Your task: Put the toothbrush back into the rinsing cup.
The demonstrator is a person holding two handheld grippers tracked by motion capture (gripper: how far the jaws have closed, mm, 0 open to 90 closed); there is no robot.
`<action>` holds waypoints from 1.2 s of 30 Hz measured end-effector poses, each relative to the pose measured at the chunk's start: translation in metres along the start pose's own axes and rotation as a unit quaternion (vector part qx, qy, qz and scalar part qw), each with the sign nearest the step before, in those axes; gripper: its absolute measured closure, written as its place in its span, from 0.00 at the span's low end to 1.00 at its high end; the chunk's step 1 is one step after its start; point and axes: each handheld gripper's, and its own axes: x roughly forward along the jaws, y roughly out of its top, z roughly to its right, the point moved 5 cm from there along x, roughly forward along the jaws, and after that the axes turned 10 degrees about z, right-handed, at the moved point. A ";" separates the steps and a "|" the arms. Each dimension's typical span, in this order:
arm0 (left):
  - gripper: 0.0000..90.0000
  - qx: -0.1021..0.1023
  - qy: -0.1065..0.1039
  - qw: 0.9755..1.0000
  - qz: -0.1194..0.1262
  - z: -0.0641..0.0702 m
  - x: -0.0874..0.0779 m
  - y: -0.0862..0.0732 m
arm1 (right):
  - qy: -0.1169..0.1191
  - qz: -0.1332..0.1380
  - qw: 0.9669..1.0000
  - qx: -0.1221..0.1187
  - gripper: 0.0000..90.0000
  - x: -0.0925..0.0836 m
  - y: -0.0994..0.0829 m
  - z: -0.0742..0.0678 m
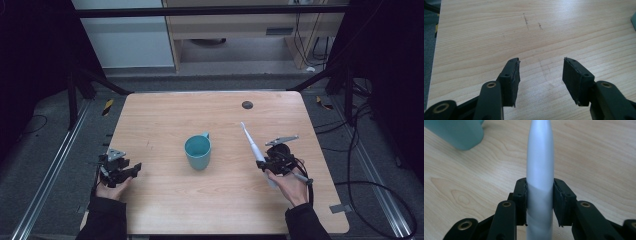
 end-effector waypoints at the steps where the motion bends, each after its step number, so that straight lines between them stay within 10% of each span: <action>1: 0.53 0.000 0.000 1.000 0.000 0.000 0.000 0.000 | -0.001 0.008 1.000 0.001 0.74 -0.001 0.001 0.000; 8: 0.52 0.000 -0.001 1.000 0.002 0.000 0.000 0.000 | -0.006 0.079 0.997 0.020 0.74 -0.009 0.014 -0.002; 24: 0.52 -0.005 -0.001 1.000 0.006 0.000 -0.001 0.001 | 0.002 0.133 0.991 0.009 0.74 -0.013 0.034 -0.018; 36: 0.52 -0.006 -0.001 1.000 0.006 0.000 0.000 0.000 | 0.023 0.198 0.980 0.010 0.74 -0.011 0.066 -0.036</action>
